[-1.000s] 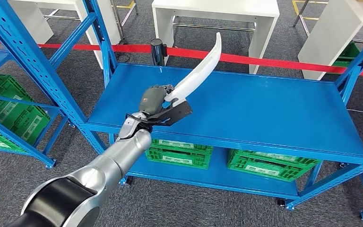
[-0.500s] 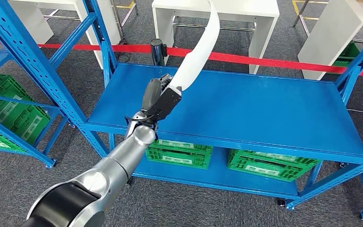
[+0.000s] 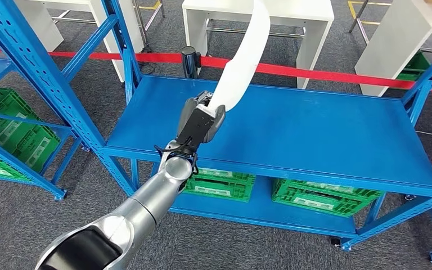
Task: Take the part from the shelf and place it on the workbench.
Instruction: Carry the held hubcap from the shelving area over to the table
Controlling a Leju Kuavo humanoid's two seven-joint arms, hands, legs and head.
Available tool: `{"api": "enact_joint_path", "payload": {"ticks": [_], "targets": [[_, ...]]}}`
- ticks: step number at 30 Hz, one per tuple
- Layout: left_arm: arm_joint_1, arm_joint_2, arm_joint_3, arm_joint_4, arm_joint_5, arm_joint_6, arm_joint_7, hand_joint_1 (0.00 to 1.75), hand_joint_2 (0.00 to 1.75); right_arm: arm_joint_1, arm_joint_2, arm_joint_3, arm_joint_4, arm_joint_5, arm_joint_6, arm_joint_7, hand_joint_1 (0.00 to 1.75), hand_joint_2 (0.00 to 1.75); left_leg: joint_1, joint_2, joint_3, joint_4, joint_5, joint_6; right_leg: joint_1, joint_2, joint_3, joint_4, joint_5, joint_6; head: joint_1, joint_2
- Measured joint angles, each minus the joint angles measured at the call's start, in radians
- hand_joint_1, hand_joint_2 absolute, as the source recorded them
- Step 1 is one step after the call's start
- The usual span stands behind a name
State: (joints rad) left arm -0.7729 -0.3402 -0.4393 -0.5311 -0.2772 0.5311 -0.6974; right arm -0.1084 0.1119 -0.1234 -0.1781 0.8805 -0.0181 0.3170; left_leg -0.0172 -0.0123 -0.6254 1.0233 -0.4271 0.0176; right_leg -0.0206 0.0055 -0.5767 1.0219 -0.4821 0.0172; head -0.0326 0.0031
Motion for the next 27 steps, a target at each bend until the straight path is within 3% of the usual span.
{"api": "enact_joint_path", "payload": {"ticks": [2,5,6,7,8,10,12,15,16,18,20,21,22,23,25,27], "targets": [[0.001,0.002,-0.026,-0.012,0.02,0.004,0.0,1.75,1.75,0.002,0.0,-0.003,0.0,0.0,-0.001,0.0,0.0,0.0,0.006,0.003,0.003,-0.013,0.009,0.01,0.002,0.0,-0.017,0.041,-0.035,0.003,0.001,0.0],[0.007,0.007,-0.06,-0.021,0.046,0.008,-0.001,1.75,1.75,0.005,0.0,-0.006,0.0,0.002,-0.001,-0.001,0.0,0.0,0.009,0.007,-0.001,-0.017,0.014,0.016,0.001,-0.001,-0.092,0.22,-0.132,0.008,0.004,0.0],[0.01,0.01,-0.068,-0.022,0.055,0.009,-0.001,1.75,1.75,0.007,0.0,-0.007,0.0,0.003,-0.001,-0.001,0.0,0.0,0.009,0.008,-0.004,-0.015,0.015,0.015,0.0,-0.001,-0.11,0.263,-0.144,0.01,0.004,0.0],[0.013,0.012,-0.076,-0.023,0.063,0.009,-0.001,1.75,1.75,0.008,0.0,-0.008,0.0,0.004,-0.001,0.0,0.0,0.0,0.01,0.009,-0.008,-0.012,0.016,0.013,-0.001,-0.001,-0.11,0.27,-0.138,0.012,0.004,0.0],[0.015,0.015,-0.082,-0.026,0.07,0.009,-0.001,1.75,1.75,0.009,0.0,-0.009,0.0,0.005,-0.001,0.0,0.0,0.0,0.011,0.009,-0.013,-0.007,0.018,0.011,-0.003,-0.001,-0.09,0.237,-0.113,0.013,0.004,0.0],[0.017,0.02,-0.091,-0.035,0.086,0.009,-0.001,1.75,1.75,0.008,-0.001,-0.011,0.0,0.007,-0.001,0.001,0.0,0.0,0.015,0.008,-0.026,0.006,0.021,0.002,-0.006,-0.002,-0.017,0.107,-0.06,0.016,0.004,0.0],[0.016,0.023,-0.099,-0.045,0.1,0.009,-0.001,1.75,1.75,0.008,0.0,-0.011,0.0,0.007,-0.001,-0.001,0.0,0.0,0.015,0.006,-0.037,0.015,0.025,-0.011,-0.003,0.002,0.019,0.034,-0.035,0.008,0.003,0.0],[0.016,0.031,-0.113,-0.06,0.12,0.013,-0.001,1.75,1.75,0.009,0.0,-0.012,0.0,0.008,0.0,-0.004,0.0,0.0,0.014,0.002,-0.044,0.016,0.037,-0.034,-0.001,0.005,0.006,0.028,-0.026,-0.015,0.002,0.0],[0.016,0.035,-0.117,-0.066,0.128,0.015,-0.001,1.75,1.75,0.009,0.001,-0.012,0.0,0.009,0.0,-0.005,0.0,0.0,0.015,0.002,-0.05,0.022,0.029,-0.042,-0.003,0.004,0.001,0.028,-0.019,-0.024,0.001,0.0],[0.016,0.045,-0.126,-0.078,0.141,0.021,-0.001,1.75,1.75,0.01,0.001,-0.012,0.0,0.011,0.0,-0.006,0.0,0.0,0.018,0.005,-0.075,0.087,-0.034,-0.054,-0.005,0.001,-0.013,0.025,-0.003,-0.038,-0.002,0.0],[0.017,0.053,-0.135,-0.09,0.151,0.024,-0.001,1.75,1.75,0.011,0.0,-0.013,0.0,0.011,0.0,-0.008,0.0,0.0,0.02,0.006,-0.112,0.215,-0.123,-0.063,-0.005,-0.001,-0.034,0.026,0.013,-0.044,-0.005,0.0],[0.018,0.056,-0.14,-0.095,0.155,0.027,-0.001,1.75,1.75,0.012,0.0,-0.014,0.0,0.011,0.0,-0.009,0.0,0.0,0.021,0.006,-0.121,0.268,-0.149,-0.065,-0.004,-0.001,-0.044,0.026,0.021,-0.044,-0.005,0.0],[0.02,0.059,-0.143,-0.099,0.159,0.028,-0.001,1.75,1.75,0.013,0.0,-0.015,0.0,0.011,0.0,-0.009,0.0,0.0,0.021,0.006,-0.117,0.294,-0.155,-0.066,-0.004,-0.002,-0.055,0.026,0.029,-0.043,-0.006,0.0],[0.021,0.062,-0.145,-0.104,0.161,0.03,-0.001,1.75,1.75,0.014,0.0,-0.016,0.0,0.011,0.0,-0.009,0.0,0.0,0.02,0.006,-0.095,0.283,-0.144,-0.064,-0.003,-0.003,-0.066,0.026,0.037,-0.042,-0.006,0.0],[0.021,0.065,-0.147,-0.117,0.168,0.033,-0.001,1.75,1.75,0.016,0.0,-0.019,0.0,0.011,0.0,-0.009,0.0,0.0,0.019,0.006,0.001,0.163,-0.11,-0.054,-0.002,-0.003,-0.083,0.026,0.053,-0.038,-0.006,0.0],[0.019,0.066,-0.149,-0.134,0.173,0.036,-0.001,1.75,1.75,0.016,0.001,-0.02,0.0,0.011,-0.001,-0.01,0.0,0.0,0.013,0.006,0.088,0.04,-0.101,-0.042,-0.002,-0.003,-0.091,0.025,0.068,-0.029,-0.006,0.0]]}}
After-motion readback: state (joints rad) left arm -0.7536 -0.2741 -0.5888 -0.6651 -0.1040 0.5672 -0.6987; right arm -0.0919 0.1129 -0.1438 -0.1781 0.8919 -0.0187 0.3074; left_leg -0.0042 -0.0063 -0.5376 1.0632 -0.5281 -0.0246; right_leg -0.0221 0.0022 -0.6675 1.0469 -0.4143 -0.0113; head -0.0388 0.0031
